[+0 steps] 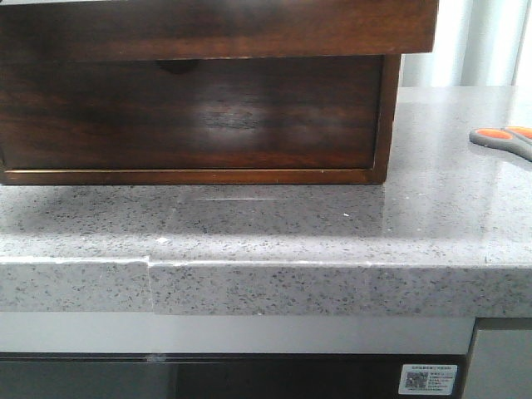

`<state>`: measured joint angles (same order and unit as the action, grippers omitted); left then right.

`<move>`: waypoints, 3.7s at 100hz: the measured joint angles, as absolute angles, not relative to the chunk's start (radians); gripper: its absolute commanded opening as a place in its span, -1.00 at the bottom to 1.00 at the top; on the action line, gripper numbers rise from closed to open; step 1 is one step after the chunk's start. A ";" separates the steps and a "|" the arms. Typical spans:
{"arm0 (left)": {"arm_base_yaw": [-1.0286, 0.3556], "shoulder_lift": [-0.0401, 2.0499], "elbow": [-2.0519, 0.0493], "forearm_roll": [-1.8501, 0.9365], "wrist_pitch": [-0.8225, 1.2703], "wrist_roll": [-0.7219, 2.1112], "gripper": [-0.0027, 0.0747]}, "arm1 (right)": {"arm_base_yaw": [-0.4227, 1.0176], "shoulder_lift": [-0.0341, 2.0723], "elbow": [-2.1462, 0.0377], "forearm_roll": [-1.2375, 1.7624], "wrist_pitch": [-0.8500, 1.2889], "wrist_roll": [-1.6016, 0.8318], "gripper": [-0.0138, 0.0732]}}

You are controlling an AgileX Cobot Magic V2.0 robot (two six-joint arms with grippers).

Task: Put scissors in drawer with both arms
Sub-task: 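Pull the drawer open toward the robot with the left gripper, then lower the right gripper over the grey scissors and grasp them, then carry the scissors with the right gripper and drop them into the drawer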

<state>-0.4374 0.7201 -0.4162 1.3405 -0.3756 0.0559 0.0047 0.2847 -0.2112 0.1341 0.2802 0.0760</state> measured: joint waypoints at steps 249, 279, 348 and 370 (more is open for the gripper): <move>-0.440 0.398 -0.416 1.304 -0.578 -0.401 -0.20 | 0.003 1.638 -1.258 0.009 0.903 0.038 0.02; -0.440 0.398 -0.416 1.304 -0.578 -0.401 -0.20 | 0.000 1.698 -1.297 -0.009 0.925 0.039 0.02; -0.440 0.398 -0.416 1.304 -0.577 -0.401 -0.20 | -0.010 1.737 -1.316 -0.018 0.921 0.030 -0.86; -0.440 0.398 -0.416 1.303 -0.577 -0.401 -0.20 | -0.010 1.615 -1.308 -0.016 0.959 0.007 -0.86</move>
